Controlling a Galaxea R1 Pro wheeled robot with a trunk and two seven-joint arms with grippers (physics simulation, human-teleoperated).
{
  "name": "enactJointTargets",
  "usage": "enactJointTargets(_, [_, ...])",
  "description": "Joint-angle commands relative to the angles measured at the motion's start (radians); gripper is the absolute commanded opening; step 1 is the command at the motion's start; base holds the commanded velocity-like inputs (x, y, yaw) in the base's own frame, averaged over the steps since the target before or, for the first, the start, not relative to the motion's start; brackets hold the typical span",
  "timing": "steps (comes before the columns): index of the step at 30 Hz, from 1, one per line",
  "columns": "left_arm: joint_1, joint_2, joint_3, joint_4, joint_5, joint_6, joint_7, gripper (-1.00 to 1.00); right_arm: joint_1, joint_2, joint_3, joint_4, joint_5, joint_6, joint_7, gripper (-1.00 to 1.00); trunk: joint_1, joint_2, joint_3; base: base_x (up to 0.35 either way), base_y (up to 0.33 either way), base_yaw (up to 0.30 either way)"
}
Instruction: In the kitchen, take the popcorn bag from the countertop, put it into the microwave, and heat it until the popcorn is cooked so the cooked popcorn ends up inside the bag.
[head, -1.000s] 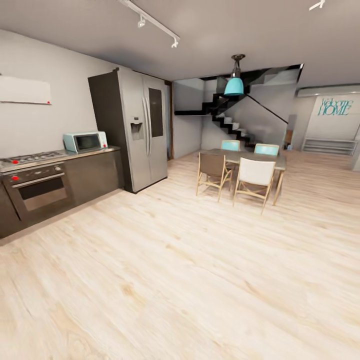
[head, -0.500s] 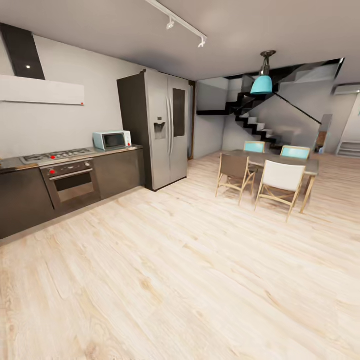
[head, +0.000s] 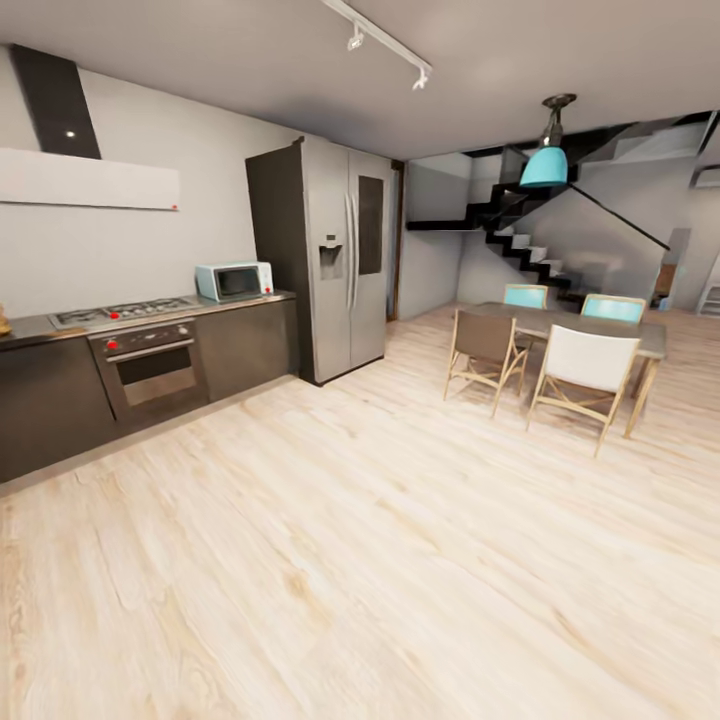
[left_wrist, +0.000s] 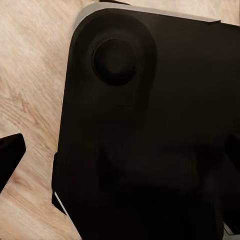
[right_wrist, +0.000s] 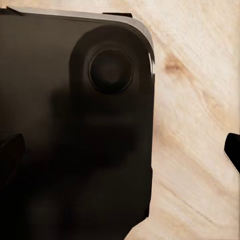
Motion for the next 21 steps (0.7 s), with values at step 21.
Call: enactJointTargets(21, [0.000, 0.006, -0.001, 0.000, 0.009, 0.000, 0.000, 1.00, -0.001, 0.006, -0.001, 0.001, 0.000, -0.002, -0.003, 1.00, 0.001, 0.000, -0.001, 0.325, 0.000, 0.075])
